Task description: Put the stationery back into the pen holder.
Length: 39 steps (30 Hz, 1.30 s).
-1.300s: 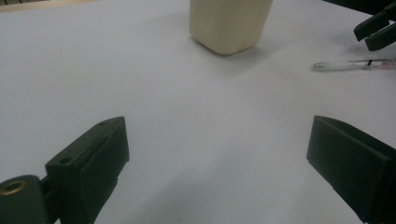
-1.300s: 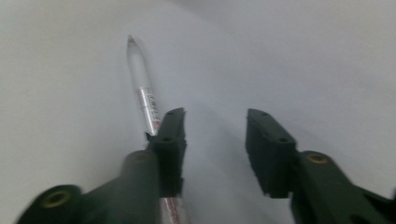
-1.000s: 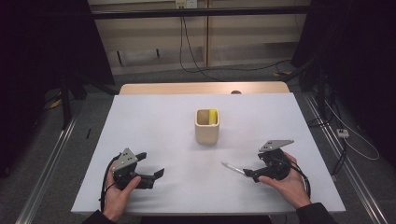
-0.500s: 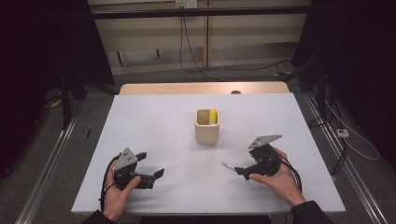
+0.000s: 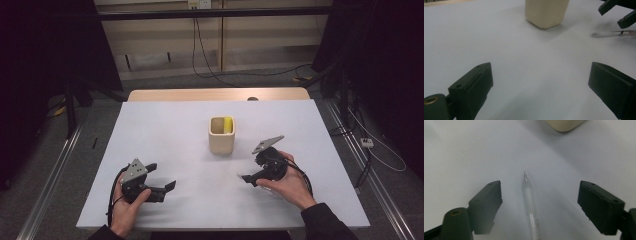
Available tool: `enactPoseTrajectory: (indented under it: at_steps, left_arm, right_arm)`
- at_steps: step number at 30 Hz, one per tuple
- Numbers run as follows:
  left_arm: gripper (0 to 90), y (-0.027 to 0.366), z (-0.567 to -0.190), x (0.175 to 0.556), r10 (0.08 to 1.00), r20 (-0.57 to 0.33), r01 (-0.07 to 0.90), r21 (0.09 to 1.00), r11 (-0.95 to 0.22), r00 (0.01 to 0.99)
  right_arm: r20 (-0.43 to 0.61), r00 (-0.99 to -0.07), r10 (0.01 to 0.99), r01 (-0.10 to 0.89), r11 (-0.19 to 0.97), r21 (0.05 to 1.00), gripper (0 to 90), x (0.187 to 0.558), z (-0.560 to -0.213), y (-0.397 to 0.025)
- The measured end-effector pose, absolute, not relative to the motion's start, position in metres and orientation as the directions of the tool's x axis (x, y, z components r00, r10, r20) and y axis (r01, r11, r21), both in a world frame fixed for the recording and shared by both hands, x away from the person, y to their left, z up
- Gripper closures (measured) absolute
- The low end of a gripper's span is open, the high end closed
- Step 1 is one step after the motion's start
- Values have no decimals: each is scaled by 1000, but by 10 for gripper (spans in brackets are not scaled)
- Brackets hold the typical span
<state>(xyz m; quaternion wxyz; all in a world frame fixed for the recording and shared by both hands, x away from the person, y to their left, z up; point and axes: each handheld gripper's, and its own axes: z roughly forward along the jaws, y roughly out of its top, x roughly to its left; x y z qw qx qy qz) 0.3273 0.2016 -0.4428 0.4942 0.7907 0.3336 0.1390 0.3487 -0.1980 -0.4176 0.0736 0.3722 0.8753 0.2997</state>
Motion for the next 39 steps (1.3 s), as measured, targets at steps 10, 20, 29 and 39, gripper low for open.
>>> enactPoseTrajectory:
  at_steps: [10,20,29,39]
  left_arm:
    - [57,201,-443,327,664,-107,389,873,-293,740]
    - [57,201,-442,328,663,-109,388,875,-289,741]
    - [57,199,-443,330,663,-114,395,871,-291,740]
    - [56,201,-444,330,661,-117,397,870,-291,741]
  right_arm:
    - [59,-724,687,602,588,540,361,349,-416,-195]
    - [56,-785,616,574,692,437,675,347,-425,-182]
    - [23,-779,627,584,712,390,744,349,-430,-181]
    - [2,-752,659,609,693,386,817,347,-428,-178]
